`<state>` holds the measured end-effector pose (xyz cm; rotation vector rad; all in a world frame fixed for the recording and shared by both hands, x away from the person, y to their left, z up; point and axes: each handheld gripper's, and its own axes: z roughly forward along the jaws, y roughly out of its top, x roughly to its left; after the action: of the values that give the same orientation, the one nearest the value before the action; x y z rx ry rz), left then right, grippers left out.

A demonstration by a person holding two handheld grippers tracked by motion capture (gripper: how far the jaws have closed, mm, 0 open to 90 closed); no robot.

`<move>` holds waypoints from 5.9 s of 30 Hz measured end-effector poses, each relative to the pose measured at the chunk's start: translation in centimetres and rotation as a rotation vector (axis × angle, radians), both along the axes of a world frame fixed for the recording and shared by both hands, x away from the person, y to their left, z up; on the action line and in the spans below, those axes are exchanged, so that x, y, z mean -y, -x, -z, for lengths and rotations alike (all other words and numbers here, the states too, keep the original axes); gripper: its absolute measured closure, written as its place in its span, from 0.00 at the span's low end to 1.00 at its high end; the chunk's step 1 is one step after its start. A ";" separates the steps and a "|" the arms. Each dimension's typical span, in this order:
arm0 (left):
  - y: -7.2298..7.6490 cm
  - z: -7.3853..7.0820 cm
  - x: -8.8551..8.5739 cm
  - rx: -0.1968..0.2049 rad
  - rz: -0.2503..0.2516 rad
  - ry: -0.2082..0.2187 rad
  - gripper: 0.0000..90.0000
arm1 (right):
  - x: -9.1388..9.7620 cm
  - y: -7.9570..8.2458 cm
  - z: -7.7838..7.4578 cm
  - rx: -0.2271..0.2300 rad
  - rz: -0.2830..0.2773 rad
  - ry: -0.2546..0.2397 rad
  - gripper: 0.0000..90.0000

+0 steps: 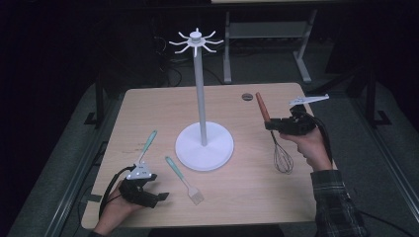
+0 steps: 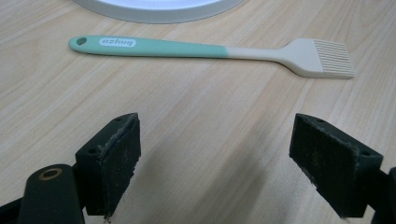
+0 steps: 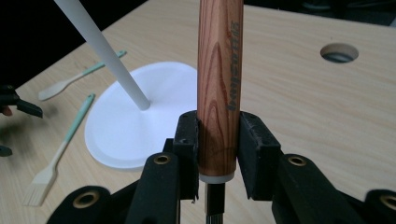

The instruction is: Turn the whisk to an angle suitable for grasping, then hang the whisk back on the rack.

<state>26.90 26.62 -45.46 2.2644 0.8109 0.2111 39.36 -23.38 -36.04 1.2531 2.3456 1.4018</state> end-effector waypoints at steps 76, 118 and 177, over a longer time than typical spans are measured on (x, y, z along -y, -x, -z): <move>0.0 -0.1 -0.2 0.000 -0.007 0.010 0.18 | -7.7 1.0 -14.7 0.347 -0.169 -0.174 0.78; 0.1 -0.1 -0.2 0.000 -0.004 0.013 0.18 | -12.4 0.0 -14.1 0.341 -0.231 -0.092 0.77; -2.7 -11.8 1.3 -0.063 0.021 0.177 1.00 | -3.7 8.1 5.5 0.086 -0.083 0.126 0.15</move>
<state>29.59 25.33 -33.71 2.1208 0.8048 0.0559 31.22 -19.73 -41.54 1.0531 2.4102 1.2805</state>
